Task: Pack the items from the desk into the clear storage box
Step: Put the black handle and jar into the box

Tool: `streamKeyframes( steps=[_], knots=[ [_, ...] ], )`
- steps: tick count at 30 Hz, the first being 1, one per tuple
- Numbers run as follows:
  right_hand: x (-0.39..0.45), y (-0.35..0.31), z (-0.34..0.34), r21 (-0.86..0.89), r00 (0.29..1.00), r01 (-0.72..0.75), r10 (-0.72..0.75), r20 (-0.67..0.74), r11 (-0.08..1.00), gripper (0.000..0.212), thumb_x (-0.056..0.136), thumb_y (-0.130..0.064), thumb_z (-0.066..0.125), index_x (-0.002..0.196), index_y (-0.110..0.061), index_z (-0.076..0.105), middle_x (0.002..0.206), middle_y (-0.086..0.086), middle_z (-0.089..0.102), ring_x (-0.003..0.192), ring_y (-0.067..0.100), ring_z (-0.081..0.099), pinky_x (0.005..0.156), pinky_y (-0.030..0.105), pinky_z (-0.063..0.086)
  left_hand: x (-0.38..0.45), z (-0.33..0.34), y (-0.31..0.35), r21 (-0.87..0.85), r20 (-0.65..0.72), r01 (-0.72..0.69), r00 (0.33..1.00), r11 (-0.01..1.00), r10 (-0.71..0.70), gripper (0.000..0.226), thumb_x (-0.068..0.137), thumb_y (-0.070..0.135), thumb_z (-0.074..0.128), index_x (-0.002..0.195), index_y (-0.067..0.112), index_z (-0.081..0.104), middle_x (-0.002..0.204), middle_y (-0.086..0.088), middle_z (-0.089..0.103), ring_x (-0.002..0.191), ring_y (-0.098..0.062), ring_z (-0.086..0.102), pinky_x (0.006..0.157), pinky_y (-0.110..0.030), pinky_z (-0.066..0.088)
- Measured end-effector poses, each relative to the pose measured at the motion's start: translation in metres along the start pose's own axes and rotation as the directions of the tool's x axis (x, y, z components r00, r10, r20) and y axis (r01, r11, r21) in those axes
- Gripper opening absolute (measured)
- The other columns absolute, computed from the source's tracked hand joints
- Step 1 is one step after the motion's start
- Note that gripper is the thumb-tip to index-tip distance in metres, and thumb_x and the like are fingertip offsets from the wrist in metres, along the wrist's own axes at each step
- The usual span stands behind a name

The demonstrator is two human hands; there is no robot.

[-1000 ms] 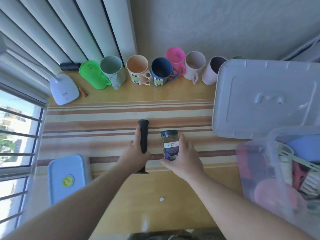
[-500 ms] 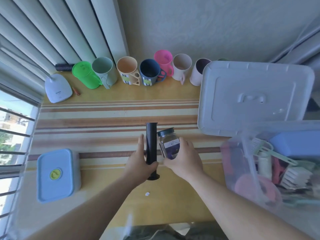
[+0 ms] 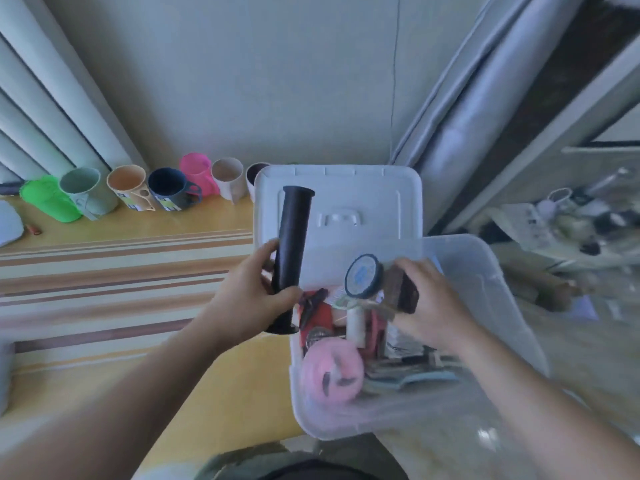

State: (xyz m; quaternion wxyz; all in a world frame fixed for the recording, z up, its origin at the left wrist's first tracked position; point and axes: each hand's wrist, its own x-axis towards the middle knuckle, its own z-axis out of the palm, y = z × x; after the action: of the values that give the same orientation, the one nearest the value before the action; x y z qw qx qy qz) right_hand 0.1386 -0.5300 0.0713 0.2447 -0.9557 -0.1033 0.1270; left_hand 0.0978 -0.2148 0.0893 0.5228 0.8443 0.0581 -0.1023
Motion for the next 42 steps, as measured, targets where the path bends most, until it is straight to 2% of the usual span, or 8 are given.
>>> streamKeyframes(
  steps=[4, 7, 13, 19, 23, 28, 34, 42],
  knots=[
    [-0.027, 0.082, -0.01, -0.295, 0.88, 0.092, 0.061, 0.471, 0.951, 0.092, 0.067, -0.024, 0.071, 0.151, -0.041, 0.038, 0.125, -0.009, 0.038, 0.12, 0.018, 0.046, 0.091, 0.03, 0.047, -0.004, 0.066, 0.025, 0.135, 0.109, -0.03, 0.994, 0.99, 0.015, 0.068, 0.078, 0.035, 0.077, 0.137, 0.052, 0.046, 0.104, 0.016, 0.064, 0.08, -0.011, 0.07, 0.071, -0.039, 0.063],
    [-0.046, 0.113, -0.011, -0.386, 0.805, 0.19, 0.082, 0.588, 0.903, 0.086, 0.076, -0.013, 0.067, 0.148, -0.044, 0.032, 0.126, -0.009, 0.032, 0.118, 0.018, 0.041, 0.074, 0.029, 0.043, -0.008, 0.1, 0.031, 0.14, 0.205, -0.019, 0.979, 0.99, -0.01, 0.068, 0.077, 0.03, 0.075, 0.136, 0.05, 0.048, 0.111, 0.006, 0.06, 0.08, -0.022, 0.072, 0.062, -0.038, 0.064],
    [-0.042, 0.149, -0.01, -0.494, 0.854, 0.173, 0.121, 0.507, 0.852, 0.095, 0.08, 0.003, 0.062, 0.154, -0.043, 0.026, 0.142, -0.003, 0.033, 0.129, 0.025, 0.038, 0.085, 0.035, 0.046, -0.009, 0.13, 0.029, 0.464, 0.284, -0.105, 0.958, 0.88, -0.036, 0.058, 0.077, 0.031, 0.068, 0.128, 0.052, 0.053, 0.101, 0.021, 0.054, 0.085, -0.006, 0.059, 0.074, -0.027, 0.056],
    [-0.037, 0.156, -0.017, -0.31, 0.892, 0.094, 0.059, 0.449, 0.946, 0.094, 0.086, -0.045, 0.074, 0.163, -0.035, 0.021, 0.156, -0.009, 0.032, 0.143, 0.017, 0.034, 0.105, 0.036, 0.046, -0.005, 0.145, 0.019, 0.589, 0.323, -0.148, 0.944, 0.794, -0.063, 0.053, 0.074, 0.03, 0.067, 0.123, 0.049, 0.057, 0.105, 0.023, 0.055, 0.092, -0.002, 0.054, 0.074, -0.017, 0.044],
    [-0.036, 0.116, -0.015, -0.149, 0.945, 0.256, -0.215, 0.246, 0.955, 0.07, 0.088, -0.054, 0.066, 0.152, -0.035, 0.042, 0.135, -0.007, 0.043, 0.13, 0.016, 0.042, 0.101, 0.037, 0.048, 0.001, 0.164, 0.014, 0.594, 0.336, -0.196, 0.942, 0.78, -0.02, 0.047, 0.07, 0.034, 0.06, 0.116, 0.046, 0.059, 0.097, 0.022, 0.054, 0.091, -0.002, 0.053, 0.073, -0.022, 0.048],
    [-0.02, 0.112, 0.0, -0.359, 0.954, 0.301, -0.282, 0.106, 0.884, 0.056, 0.075, -0.049, 0.084, 0.124, -0.03, 0.065, 0.137, 0.007, 0.047, 0.119, 0.038, 0.049, 0.091, 0.053, 0.052, 0.006, 0.189, 0.014, 0.538, 0.32, -0.237, 0.945, 0.809, 0.064, 0.043, 0.076, 0.041, 0.064, 0.119, 0.044, 0.058, 0.098, 0.019, 0.057, 0.089, -0.009, 0.056, 0.076, -0.035, 0.055],
    [-0.029, 0.123, 0.001, -0.38, 0.885, 0.438, -0.466, 0.02, 0.815, 0.049, 0.075, -0.053, 0.072, 0.12, -0.036, 0.068, 0.106, -0.01, 0.062, 0.106, 0.027, 0.055, 0.089, 0.047, 0.045, 0.022, 0.207, 0.024, 0.515, 0.318, -0.386, 0.915, 0.765, 0.248, 0.057, 0.077, 0.031, 0.066, 0.131, 0.045, 0.055, 0.105, 0.016, 0.065, 0.097, -0.011, 0.059, 0.084, -0.031, 0.051],
    [-0.015, 0.169, 0.002, -0.261, 0.997, 0.048, -0.031, 0.069, 0.964, 0.051, 0.081, -0.044, 0.082, 0.13, -0.043, 0.066, 0.117, -0.013, 0.049, 0.113, 0.023, 0.046, 0.091, 0.045, 0.045, 0.001, 0.184, -0.008, 0.666, 0.211, -0.273, 0.962, 0.694, 0.176, 0.06, 0.083, 0.036, 0.071, 0.138, 0.046, 0.05, 0.14, 0.014, 0.055, 0.128, -0.021, 0.051, 0.106, -0.044, 0.047]
  ],
)
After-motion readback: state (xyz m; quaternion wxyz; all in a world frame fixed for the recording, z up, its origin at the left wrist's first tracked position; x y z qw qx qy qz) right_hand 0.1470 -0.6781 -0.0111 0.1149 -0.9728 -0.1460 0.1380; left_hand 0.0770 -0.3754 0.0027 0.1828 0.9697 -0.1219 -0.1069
